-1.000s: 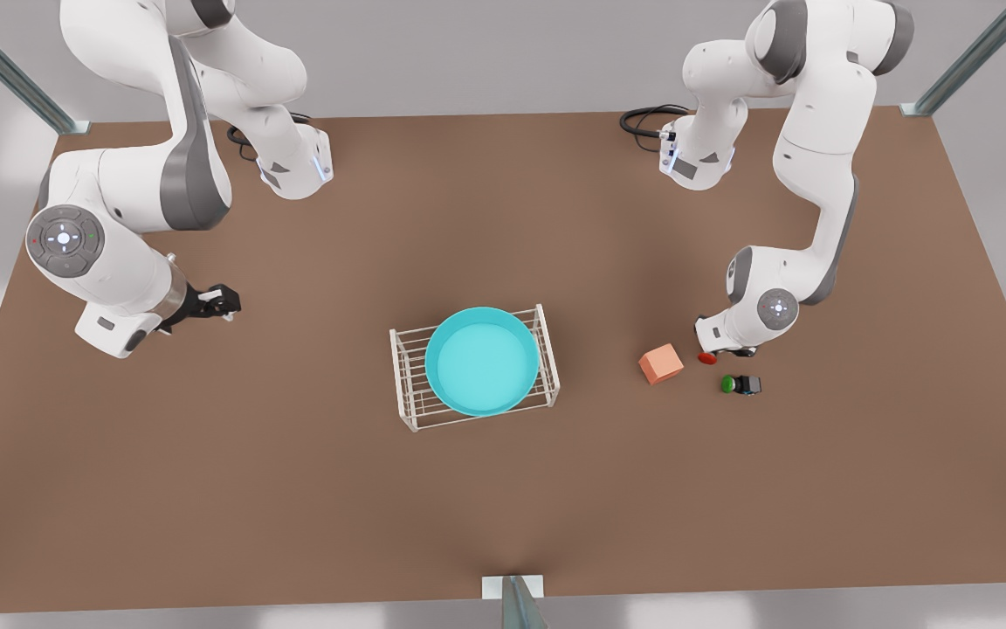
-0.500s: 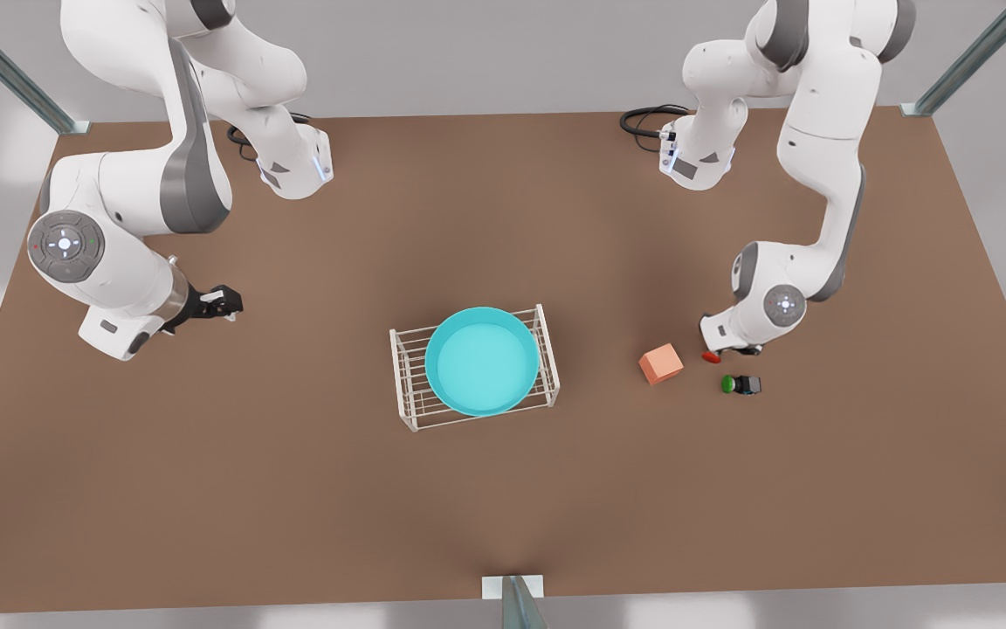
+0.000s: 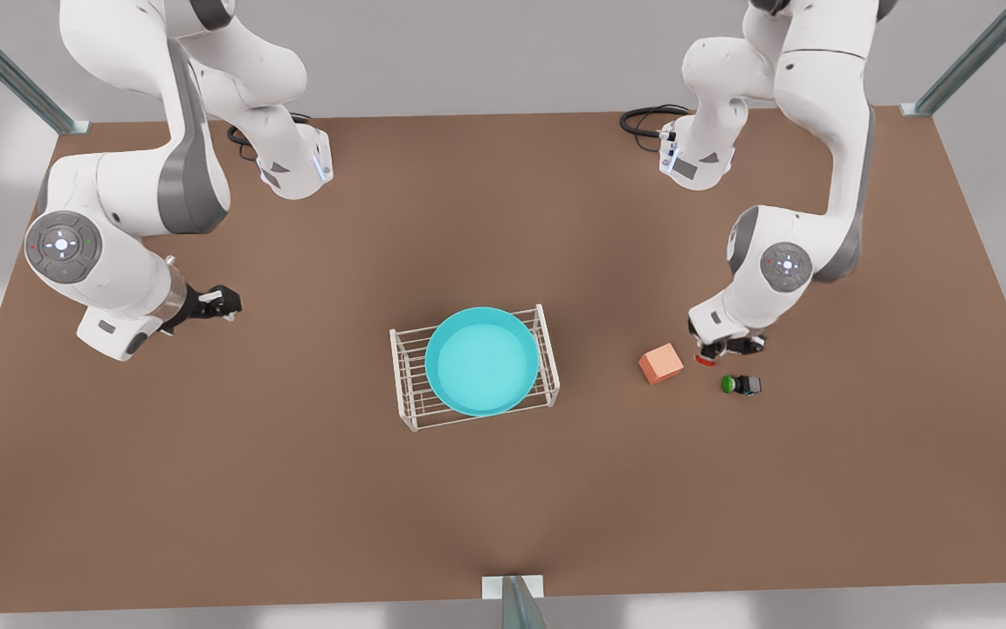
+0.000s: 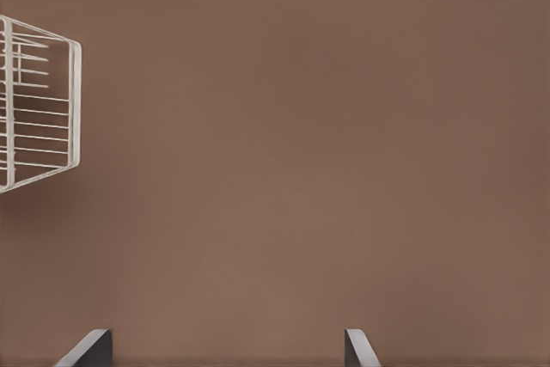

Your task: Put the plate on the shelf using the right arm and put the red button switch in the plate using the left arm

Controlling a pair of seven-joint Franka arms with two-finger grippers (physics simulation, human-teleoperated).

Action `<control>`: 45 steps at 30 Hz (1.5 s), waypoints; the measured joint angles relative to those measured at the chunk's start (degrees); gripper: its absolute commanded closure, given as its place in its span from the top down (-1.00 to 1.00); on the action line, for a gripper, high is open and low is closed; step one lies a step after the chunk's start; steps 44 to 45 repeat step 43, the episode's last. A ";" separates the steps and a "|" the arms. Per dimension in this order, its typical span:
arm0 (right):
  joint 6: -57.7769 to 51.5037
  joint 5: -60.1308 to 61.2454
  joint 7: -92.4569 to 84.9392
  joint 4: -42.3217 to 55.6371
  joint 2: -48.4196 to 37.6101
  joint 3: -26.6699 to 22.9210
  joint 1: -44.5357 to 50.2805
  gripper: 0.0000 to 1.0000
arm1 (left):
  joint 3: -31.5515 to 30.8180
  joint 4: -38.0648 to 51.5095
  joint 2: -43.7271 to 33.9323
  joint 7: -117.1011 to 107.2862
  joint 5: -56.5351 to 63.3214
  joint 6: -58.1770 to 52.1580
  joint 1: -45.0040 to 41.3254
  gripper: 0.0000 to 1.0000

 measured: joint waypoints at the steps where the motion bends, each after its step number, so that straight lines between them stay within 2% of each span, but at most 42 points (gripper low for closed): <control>1: -0.08 0.21 -0.04 0.02 0.00 -0.25 -0.03 1.00 | -0.04 1.10 -0.07 -1.26 -1.00 -0.81 -0.43 -0.10; 7: -0.36 0.77 -0.29 0.27 0.00 -1.15 -0.16 1.00 | -1.35 13.23 2.16 -11.54 -3.75 -6.74 -8.93 -0.10; 9: -0.41 1.02 -0.45 0.39 0.00 -2.00 -0.12 1.00 | -1.76 24.61 8.42 -16.04 -3.69 -10.28 -13.46 -0.10; 13: -0.48 1.64 -0.83 0.47 0.00 -2.94 -0.69 1.00 | -1.94 40.07 18.83 -25.82 -3.71 -15.73 -21.31 -0.10; 18: -0.55 2.12 -1.26 0.55 0.00 -3.25 -0.70 1.00 | -1.71 51.09 29.02 -36.55 -3.63 -17.74 -25.34 -0.10; 21: -0.58 2.45 -1.45 0.56 0.00 -3.49 -0.65 1.00 | -1.59 52.63 32.43 -42.45 -2.77 -15.37 -27.00 -0.07; 22: -0.58 2.56 -1.51 0.57 0.00 -3.56 -0.67 1.00 | -1.58 52.83 32.98 -44.21 -2.67 -14.41 -27.18 0.57; 23: -0.58 2.66 -1.56 0.57 0.00 -3.59 -0.70 1.00 | -1.57 52.97 33.39 -45.85 -2.60 -13.57 -27.27 1.00; 24: -0.59 2.79 -1.61 0.53 0.00 -3.61 -0.71 1.00 | -1.52 53.04 33.58 -47.41 -2.55 -12.89 -27.24 1.00; 28: -0.60 3.08 -1.77 0.52 0.00 -3.64 -0.68 1.00 | -1.38 55.45 32.24 -52.76 -2.23 -15.50 -25.00 1.00; 30: -0.73 3.13 -1.75 0.93 -0.21 -3.63 -0.67 1.00 | -1.34 56.21 28.70 -53.91 -0.93 -22.20 -21.42 1.00; 34: -3.02 3.27 -1.72 5.05 -0.69 -3.52 -0.65 1.00 | -1.40 58.45 18.15 -50.16 0.31 -39.71 -7.82 1.00; 35: -3.53 3.38 -1.68 5.66 -0.75 -3.51 -0.67 1.00 | -1.56 57.53 15.81 -48.56 0.42 -43.22 -5.34 1.00; 37: -4.64 3.87 -1.37 6.23 -1.42 -3.47 -0.65 1.00 | -1.75 44.33 6.72 -45.02 0.54 -45.41 -1.42 1.00; 38: -5.09 4.10 -1.21 6.21 -1.82 -3.46 -0.65 1.00 | -1.76 41.25 5.00 -43.38 0.90 -46.22 -0.98 1.00; 45: -6.50 4.66 -0.53 6.11 -2.66 -3.45 -0.78 1.00 | -2.03 39.67 4.78 -36.48 0.94 -51.96 -1.16 1.00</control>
